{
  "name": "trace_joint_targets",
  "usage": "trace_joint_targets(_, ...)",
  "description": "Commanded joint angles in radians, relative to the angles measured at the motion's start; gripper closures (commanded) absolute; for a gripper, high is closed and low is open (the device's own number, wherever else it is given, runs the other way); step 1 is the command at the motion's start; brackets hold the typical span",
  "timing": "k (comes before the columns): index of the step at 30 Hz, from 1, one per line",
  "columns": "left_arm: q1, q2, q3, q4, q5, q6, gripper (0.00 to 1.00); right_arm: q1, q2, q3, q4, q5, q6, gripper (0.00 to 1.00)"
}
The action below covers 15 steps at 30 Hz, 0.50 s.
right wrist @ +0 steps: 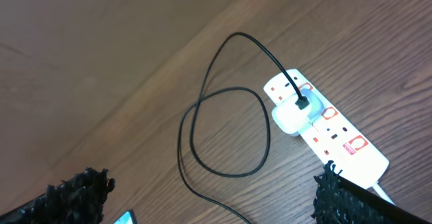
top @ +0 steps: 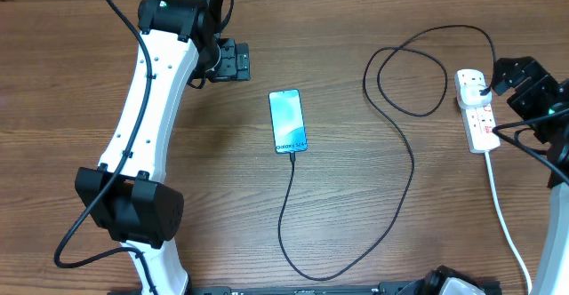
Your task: Plug charger to phone and switch on socket
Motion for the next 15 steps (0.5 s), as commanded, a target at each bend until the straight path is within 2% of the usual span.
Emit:
trace_joint_targets(1, 0.004, 0.005, -0.003, 0.002, -0.017, 0.018, 0.00, -0.002, 0.028, 0.002, 0.004, -0.005, 0.000, 0.00)
trace_joint_targets(15, 0.004, 0.005, -0.003, 0.002, -0.017, 0.018, 0.00, -0.002, 0.086, 0.002, 0.004, -0.005, 0.000, 0.00)
